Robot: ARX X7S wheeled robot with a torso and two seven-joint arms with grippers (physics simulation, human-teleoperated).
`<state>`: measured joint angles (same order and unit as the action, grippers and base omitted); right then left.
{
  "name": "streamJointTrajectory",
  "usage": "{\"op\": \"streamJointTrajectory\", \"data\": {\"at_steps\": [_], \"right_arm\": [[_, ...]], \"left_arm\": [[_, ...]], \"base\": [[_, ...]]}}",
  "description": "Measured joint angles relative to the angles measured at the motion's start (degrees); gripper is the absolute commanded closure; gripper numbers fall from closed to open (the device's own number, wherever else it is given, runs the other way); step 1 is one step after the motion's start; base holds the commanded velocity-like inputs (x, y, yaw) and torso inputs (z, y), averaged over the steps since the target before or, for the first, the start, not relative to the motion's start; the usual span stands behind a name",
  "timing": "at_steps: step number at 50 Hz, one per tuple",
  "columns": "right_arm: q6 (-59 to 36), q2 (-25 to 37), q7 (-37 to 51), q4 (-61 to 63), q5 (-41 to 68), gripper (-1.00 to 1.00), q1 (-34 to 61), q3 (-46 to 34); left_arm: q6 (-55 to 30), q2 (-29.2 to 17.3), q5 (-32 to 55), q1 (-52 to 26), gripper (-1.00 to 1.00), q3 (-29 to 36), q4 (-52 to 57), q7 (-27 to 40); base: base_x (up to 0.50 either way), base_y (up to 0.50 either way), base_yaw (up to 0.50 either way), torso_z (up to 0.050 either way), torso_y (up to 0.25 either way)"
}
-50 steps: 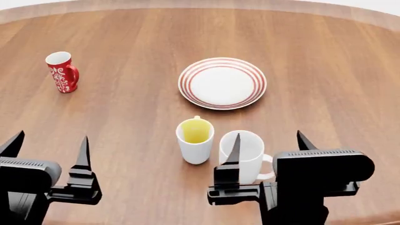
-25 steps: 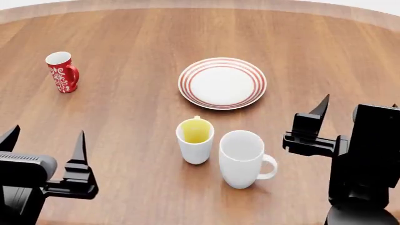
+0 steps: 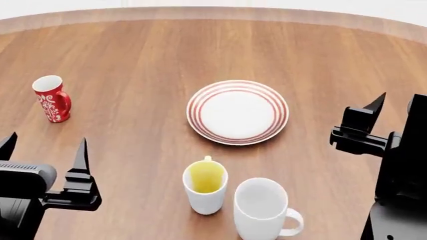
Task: Pick up the red mug and put it on the plate
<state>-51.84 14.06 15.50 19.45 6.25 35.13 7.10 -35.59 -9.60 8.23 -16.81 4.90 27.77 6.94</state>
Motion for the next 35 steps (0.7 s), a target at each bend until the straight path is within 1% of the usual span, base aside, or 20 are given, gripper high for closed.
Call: {"op": "streamJointTrajectory", "data": {"at_steps": [35], "right_arm": [[-2.7, 0.7, -0.3, -0.5, 1.2, -1.00, 1.6, -1.5]], "left_arm": [[1.1, -0.9, 1.3, 0.1, -1.00, 0.2, -0.9, 1.3]], "base": [[0.50, 0.00, 0.00, 0.000, 0.001]]}}
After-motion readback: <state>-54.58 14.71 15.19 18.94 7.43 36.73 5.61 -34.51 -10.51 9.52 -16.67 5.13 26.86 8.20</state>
